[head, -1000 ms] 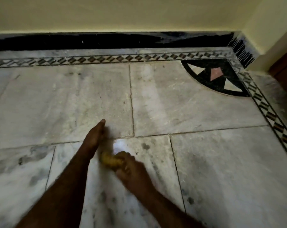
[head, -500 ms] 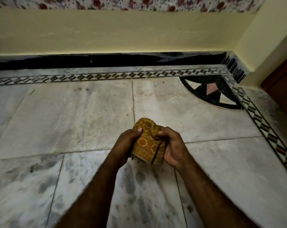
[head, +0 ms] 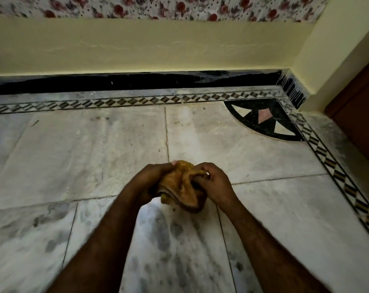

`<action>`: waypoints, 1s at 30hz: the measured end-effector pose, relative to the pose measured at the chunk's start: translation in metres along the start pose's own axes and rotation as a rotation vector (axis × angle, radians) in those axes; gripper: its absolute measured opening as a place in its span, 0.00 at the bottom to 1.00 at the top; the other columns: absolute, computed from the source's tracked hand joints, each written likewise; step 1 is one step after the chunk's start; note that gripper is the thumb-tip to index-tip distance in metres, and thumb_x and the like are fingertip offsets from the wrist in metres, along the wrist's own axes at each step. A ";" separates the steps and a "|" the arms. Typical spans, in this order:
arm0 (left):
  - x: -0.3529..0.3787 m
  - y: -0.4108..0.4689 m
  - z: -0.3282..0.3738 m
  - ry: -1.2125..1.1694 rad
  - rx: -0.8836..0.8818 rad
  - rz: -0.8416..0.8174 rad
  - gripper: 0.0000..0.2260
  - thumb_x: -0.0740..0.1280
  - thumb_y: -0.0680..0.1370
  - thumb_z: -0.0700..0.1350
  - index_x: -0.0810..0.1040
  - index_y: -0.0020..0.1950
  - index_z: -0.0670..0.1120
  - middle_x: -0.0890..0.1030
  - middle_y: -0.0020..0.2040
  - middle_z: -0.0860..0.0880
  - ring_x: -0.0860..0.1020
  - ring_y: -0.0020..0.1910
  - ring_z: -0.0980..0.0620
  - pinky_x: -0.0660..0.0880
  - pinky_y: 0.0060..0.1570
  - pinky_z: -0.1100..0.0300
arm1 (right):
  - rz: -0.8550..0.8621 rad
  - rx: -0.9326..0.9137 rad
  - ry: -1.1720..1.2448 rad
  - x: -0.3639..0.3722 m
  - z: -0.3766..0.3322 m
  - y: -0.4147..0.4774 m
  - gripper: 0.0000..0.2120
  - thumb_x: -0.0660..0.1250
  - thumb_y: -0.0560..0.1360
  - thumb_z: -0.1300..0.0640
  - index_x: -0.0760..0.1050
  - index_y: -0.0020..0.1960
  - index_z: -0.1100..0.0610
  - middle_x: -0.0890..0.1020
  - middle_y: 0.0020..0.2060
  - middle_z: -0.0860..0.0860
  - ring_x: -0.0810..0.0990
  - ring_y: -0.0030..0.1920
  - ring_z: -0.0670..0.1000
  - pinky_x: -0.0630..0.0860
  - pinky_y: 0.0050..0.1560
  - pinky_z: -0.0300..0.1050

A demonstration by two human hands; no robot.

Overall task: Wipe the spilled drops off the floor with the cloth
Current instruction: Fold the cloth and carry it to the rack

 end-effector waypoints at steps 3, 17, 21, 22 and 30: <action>-0.015 0.002 -0.002 -0.188 0.000 -0.079 0.28 0.63 0.77 0.66 0.84 0.51 0.41 0.84 0.49 0.41 0.81 0.53 0.44 0.74 0.59 0.50 | 0.048 0.305 0.522 0.002 -0.001 0.001 0.10 0.70 0.79 0.50 0.84 0.52 0.55 0.88 0.46 0.52 0.87 0.49 0.57 0.84 0.43 0.51; 0.014 -0.002 -0.043 -0.507 -0.070 -0.319 0.28 0.74 0.73 0.49 0.74 0.70 0.39 0.79 0.65 0.36 0.78 0.63 0.38 0.75 0.65 0.42 | -0.249 0.424 0.796 -0.003 -0.012 -0.008 0.13 0.68 0.79 0.61 0.79 0.63 0.62 0.85 0.56 0.63 0.85 0.56 0.62 0.84 0.54 0.57; 0.018 0.004 -0.030 -0.547 0.151 -0.286 0.30 0.73 0.71 0.37 0.71 0.72 0.40 0.78 0.66 0.35 0.77 0.64 0.33 0.73 0.64 0.35 | -0.219 0.346 0.791 -0.014 -0.017 -0.003 0.13 0.67 0.78 0.63 0.80 0.62 0.63 0.85 0.57 0.62 0.85 0.57 0.60 0.84 0.53 0.53; 0.019 0.004 -0.025 -0.500 0.191 -0.284 0.30 0.73 0.71 0.36 0.70 0.73 0.41 0.77 0.67 0.35 0.77 0.65 0.33 0.72 0.65 0.35 | -0.202 0.321 0.783 -0.016 -0.017 -0.001 0.12 0.67 0.78 0.64 0.81 0.61 0.63 0.85 0.57 0.62 0.85 0.57 0.59 0.84 0.54 0.53; 0.013 0.005 -0.002 -0.320 0.319 -0.170 0.37 0.76 0.67 0.31 0.70 0.70 0.55 0.86 0.50 0.40 0.83 0.53 0.37 0.82 0.51 0.44 | -0.053 0.244 0.692 -0.039 -0.015 0.012 0.11 0.71 0.75 0.67 0.82 0.54 0.56 0.88 0.49 0.55 0.86 0.49 0.55 0.84 0.45 0.48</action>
Point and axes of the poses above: each hand's wrist, its own y-axis towards the middle knuckle, its own x-axis out of the palm, z = x × y, the point moved 2 cm from there along y, towards the middle knuckle
